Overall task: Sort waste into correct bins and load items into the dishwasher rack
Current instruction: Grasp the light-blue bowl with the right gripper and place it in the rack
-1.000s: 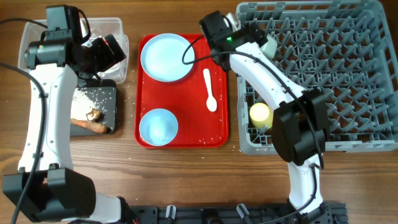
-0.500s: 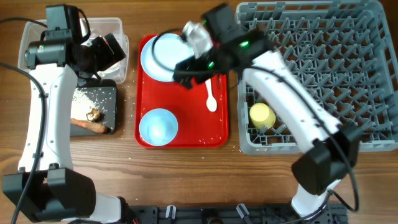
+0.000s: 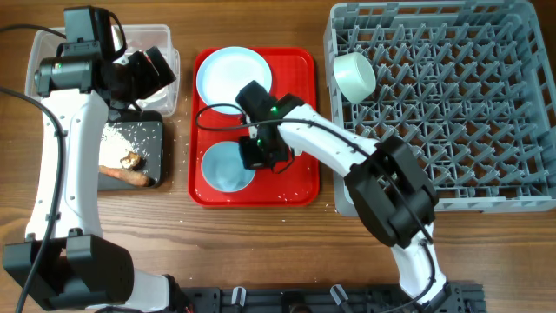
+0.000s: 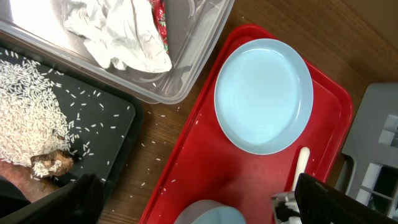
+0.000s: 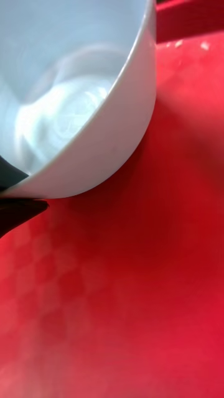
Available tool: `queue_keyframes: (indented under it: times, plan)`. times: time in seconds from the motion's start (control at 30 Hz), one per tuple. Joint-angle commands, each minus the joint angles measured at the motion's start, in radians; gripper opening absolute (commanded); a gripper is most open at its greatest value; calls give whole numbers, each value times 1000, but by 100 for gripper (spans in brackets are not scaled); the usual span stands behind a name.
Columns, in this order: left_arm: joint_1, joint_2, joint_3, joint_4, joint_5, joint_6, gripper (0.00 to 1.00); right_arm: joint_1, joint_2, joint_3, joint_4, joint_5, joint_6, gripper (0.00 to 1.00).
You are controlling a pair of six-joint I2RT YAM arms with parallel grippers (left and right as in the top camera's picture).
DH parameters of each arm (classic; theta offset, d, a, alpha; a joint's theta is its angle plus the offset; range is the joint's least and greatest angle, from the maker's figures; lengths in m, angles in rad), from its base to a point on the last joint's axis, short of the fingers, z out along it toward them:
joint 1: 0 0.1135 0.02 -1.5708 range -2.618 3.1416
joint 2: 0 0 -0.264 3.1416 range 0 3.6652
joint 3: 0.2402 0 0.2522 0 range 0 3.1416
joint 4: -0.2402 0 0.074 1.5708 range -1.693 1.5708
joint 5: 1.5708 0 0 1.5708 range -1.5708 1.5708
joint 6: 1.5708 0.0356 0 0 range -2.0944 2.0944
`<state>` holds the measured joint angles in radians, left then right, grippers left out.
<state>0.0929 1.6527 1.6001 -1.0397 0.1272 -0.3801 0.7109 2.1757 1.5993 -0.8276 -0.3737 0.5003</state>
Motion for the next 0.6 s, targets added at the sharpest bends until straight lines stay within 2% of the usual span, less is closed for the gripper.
queue_keyframes:
  times: [0.0, 0.07, 0.17, 0.23, 0.27, 0.33, 0.4, 0.47, 0.57]
  plan:
    - [4, 0, 8, 3, -6, 2, 100, -105, -146, 92, -78, 80, -30, 4]
    - [4, 0, 8, 3, -6, 2, 100, -197, -320, 100, -133, 278, -29, 4]
    - [4, 0, 8, 3, -6, 2, 100, -346, -579, 100, -154, 696, -30, 4]
    - [4, 0, 8, 3, -6, 2, 100, -433, -676, 99, -145, 1068, -81, 4]
    - [4, 0, 8, 3, -6, 2, 100, -462, -674, 98, -111, 1224, -154, 4]
    - [4, 0, 8, 3, -6, 2, 100, -495, -623, 93, -10, 1379, -323, 4]
    - [4, 0, 8, 3, -6, 2, 100, -528, -503, 93, 159, 1444, -632, 4]
    - [4, 0, 8, 3, -6, 2, 100, -542, -379, 93, 254, 1489, -830, 4]
    - [4, 0, 8, 3, -6, 2, 100, -543, -178, 93, 385, 1638, -974, 4]
